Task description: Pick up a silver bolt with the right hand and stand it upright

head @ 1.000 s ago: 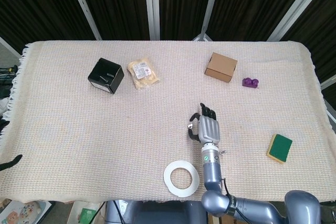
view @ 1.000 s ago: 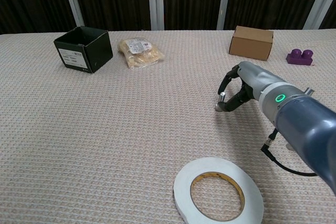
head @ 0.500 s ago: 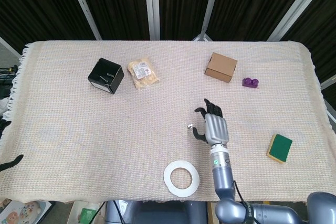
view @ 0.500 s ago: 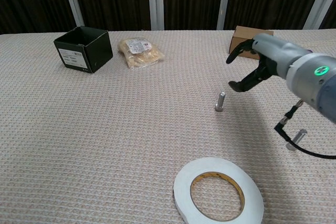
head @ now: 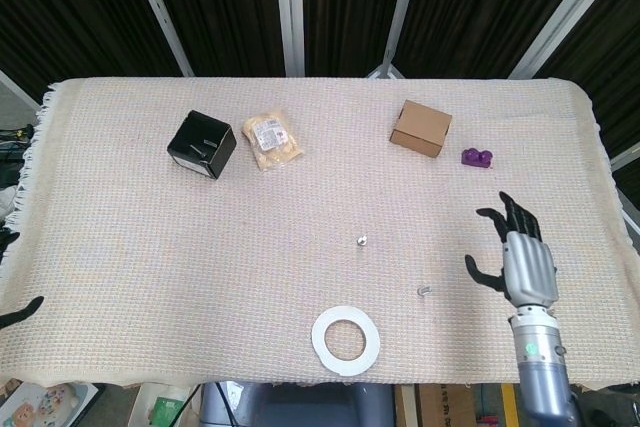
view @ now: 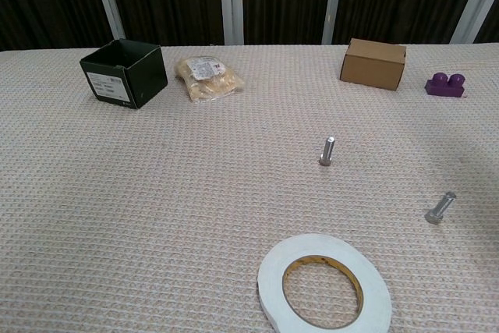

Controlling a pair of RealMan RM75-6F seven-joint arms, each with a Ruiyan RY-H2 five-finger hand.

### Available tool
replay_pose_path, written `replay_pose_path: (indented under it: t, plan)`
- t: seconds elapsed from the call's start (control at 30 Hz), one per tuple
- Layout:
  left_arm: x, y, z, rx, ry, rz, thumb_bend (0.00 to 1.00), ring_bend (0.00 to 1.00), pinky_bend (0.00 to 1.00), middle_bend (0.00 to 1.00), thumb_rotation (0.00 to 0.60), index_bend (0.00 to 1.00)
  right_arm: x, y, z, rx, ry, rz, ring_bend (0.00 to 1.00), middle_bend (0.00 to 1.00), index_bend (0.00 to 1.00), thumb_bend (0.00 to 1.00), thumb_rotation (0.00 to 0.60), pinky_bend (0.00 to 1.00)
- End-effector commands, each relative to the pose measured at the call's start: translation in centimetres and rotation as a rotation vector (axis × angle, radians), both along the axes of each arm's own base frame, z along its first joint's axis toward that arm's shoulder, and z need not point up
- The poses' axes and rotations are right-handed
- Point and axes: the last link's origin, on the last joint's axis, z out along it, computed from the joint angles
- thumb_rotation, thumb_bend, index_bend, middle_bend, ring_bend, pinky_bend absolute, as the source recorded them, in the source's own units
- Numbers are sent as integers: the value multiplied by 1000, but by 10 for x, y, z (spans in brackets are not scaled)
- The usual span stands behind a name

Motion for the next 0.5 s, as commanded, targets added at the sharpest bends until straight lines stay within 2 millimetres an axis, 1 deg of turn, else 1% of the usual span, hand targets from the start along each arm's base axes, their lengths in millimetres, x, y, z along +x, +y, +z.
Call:
replay_pose_path:
  t: [0.03, 0.13, 0.3, 0.4, 0.5]
  plan:
    - [0, -1, 0, 4, 1, -1, 147, 7, 48, 144, 600, 179, -33, 30, 6, 64, 43, 2, 0, 0, 133, 223, 600, 0]
    - [0, -2, 2, 13, -3, 0, 147, 7, 48, 144, 600, 179, -51, 47, 7, 87, 130, 67, 0, 0, 91, 212, 600, 0]
    - [-1, -3, 3, 22, -8, 3, 147, 7, 48, 143, 600, 179, -79, 75, 12, 46, 233, 190, 0, 0, 74, 212, 600, 0]
    - [0, -4, 2, 17, -5, 1, 147, 7, 48, 143, 600, 179, -90, 86, 11, 54, 311, 220, 0, 0, 74, 212, 600, 0]
    - [1, -5, 1, 14, -3, -3, 147, 7, 48, 144, 600, 179, -92, 88, 8, 88, 343, 238, 0, 0, 74, 212, 600, 0]
